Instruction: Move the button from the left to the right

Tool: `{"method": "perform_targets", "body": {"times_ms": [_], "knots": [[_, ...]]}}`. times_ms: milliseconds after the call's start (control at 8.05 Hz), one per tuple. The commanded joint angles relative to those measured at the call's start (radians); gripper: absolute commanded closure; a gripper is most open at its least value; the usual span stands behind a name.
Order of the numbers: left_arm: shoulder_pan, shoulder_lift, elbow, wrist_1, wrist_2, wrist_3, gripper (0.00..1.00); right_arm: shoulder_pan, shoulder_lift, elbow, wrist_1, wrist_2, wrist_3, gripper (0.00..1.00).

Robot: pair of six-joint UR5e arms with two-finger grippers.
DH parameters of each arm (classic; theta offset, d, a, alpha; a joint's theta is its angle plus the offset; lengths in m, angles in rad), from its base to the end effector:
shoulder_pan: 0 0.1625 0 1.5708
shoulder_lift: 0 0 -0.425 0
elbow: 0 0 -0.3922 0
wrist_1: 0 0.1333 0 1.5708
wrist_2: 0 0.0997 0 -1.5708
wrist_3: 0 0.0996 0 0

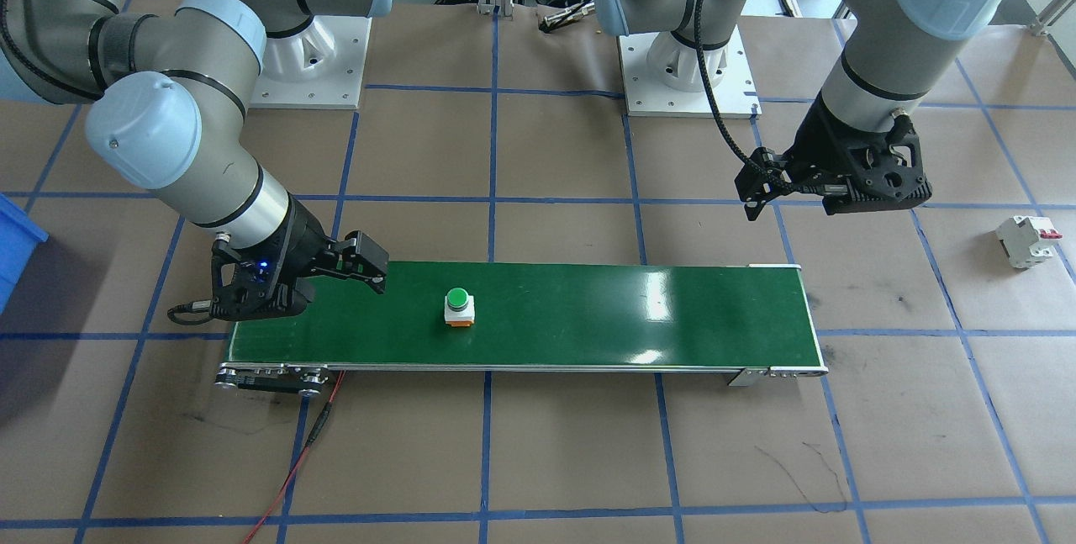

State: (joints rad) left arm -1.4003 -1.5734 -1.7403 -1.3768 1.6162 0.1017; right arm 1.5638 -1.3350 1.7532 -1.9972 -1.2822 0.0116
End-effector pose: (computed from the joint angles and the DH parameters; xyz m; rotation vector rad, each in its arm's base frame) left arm -0.0439 -0.5041 0.4230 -0.1072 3.0917 -0.0240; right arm 0.1577 -0.5593 0.3218 0.0248 2.8529 -0.0107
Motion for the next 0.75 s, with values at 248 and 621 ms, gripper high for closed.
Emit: {"method": "perform_targets", "body": {"times_ms": [248,621], "knots": [[0.017,0.0,-0.001,-0.005,0.001,0.001,0.0,0.022,0.029,0.0,-0.046,0.044,0.036,0.0],[0.021,-0.007,-0.001,-0.005,0.001,0.001,0.0,0.027,0.063,0.0,-0.046,0.032,0.033,0.0]]}}
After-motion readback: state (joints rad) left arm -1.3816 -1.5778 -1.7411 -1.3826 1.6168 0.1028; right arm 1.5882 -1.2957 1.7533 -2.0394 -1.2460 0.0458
